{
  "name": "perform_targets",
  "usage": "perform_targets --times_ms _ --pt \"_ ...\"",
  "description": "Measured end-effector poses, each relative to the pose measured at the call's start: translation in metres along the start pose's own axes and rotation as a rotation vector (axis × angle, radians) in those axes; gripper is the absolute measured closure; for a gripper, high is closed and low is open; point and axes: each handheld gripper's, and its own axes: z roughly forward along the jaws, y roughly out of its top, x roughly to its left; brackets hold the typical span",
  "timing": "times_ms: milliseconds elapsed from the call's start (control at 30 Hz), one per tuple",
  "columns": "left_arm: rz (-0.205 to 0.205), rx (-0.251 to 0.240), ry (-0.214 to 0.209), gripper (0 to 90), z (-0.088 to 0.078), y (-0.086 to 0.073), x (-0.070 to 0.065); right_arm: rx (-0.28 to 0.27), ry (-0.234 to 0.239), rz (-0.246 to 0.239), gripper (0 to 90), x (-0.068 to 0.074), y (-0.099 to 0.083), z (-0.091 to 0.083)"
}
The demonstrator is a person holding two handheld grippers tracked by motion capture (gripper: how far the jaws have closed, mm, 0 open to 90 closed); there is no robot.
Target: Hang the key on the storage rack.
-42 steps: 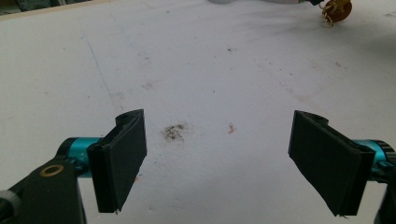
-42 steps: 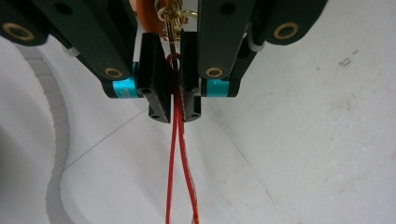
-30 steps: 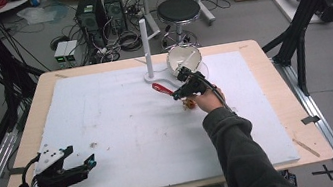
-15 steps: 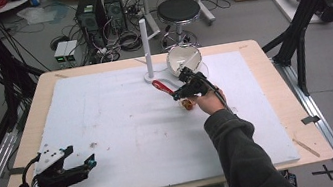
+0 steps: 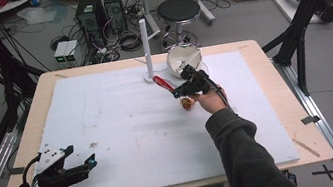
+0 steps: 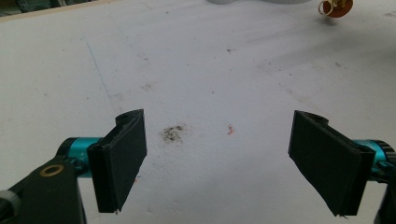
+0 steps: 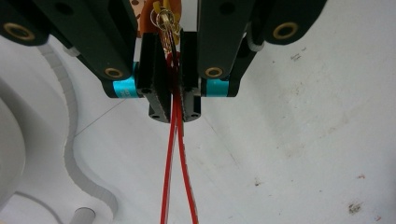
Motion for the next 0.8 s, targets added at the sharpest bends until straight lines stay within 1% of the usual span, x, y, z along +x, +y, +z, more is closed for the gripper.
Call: perform_targets --times_ms 67,167,300,367,500,667,767,800 --pt "0.000 0.000 0.000 19.7 0.000 0.000 0.000 -0.005 -0.001 0.004 83.0 0.000 0.000 -0.001" --pt "0.002 0.000 0.001 19.8 0.000 0.000 0.000 -0.018 -0.002 -0.005 83.0 -0.002 0.000 -0.003" --pt "0.002 0.000 0.002 19.8 0.000 0.000 0.000 -0.017 -0.001 0.008 83.0 -0.001 0.001 -0.005" --pt "0.003 -0.001 0.003 19.7 0.000 0.000 0.000 -0.025 -0.001 -0.003 83.0 -0.002 0.002 -0.006" --pt "0.002 -0.001 0.002 19.7 0.000 0.000 0.000 -0.048 -0.007 -0.003 83.1 -0.001 0.005 -0.008" --pt "0.001 0.000 -0.001 19.7 0.000 0.000 0.000 -0.053 -0.012 0.006 83.2 -0.003 0.004 -0.010" --pt "0.002 -0.001 0.003 19.7 0.001 0.000 0.000 -0.067 -0.016 0.013 83.2 -0.002 0.005 -0.011" --pt "0.002 -0.001 0.003 19.7 0.001 0.000 0.000 -0.077 -0.017 0.008 83.2 -0.003 0.005 -0.011"
